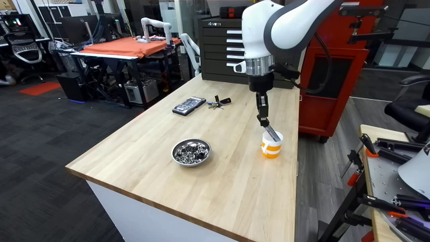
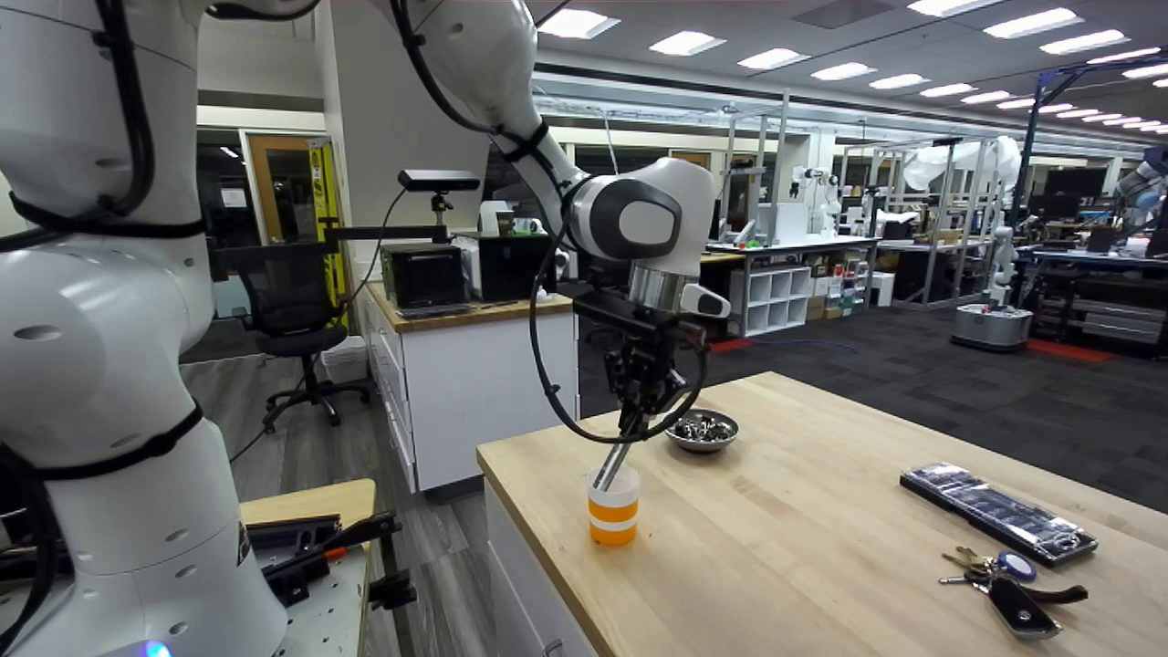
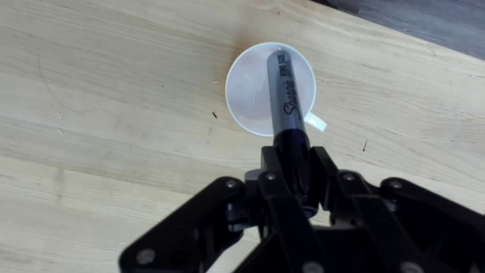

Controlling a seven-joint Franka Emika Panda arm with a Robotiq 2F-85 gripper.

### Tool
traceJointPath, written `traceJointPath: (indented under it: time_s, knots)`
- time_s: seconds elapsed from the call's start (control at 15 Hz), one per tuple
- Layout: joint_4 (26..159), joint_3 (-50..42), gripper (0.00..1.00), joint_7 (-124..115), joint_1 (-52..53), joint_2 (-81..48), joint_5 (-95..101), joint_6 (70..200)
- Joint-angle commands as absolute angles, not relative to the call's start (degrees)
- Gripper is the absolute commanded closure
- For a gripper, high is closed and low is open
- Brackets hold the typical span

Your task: Remove the marker from the cup

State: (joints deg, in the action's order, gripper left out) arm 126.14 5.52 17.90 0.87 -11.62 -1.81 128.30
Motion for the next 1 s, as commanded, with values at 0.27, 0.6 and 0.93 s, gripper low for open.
traceJointPath:
  time_s: [0.27,0.6,0.93]
  knots:
    - [122.6,3.8,0.94,12.1,1.7,-7.1,5.5,122.0]
    - [117.1,1.8,0.94,12.2,1.0,-10.4,10.1,117.9]
    - [114.2,0.3,0.94,13.6,0.2,-15.9,12.0,118.5]
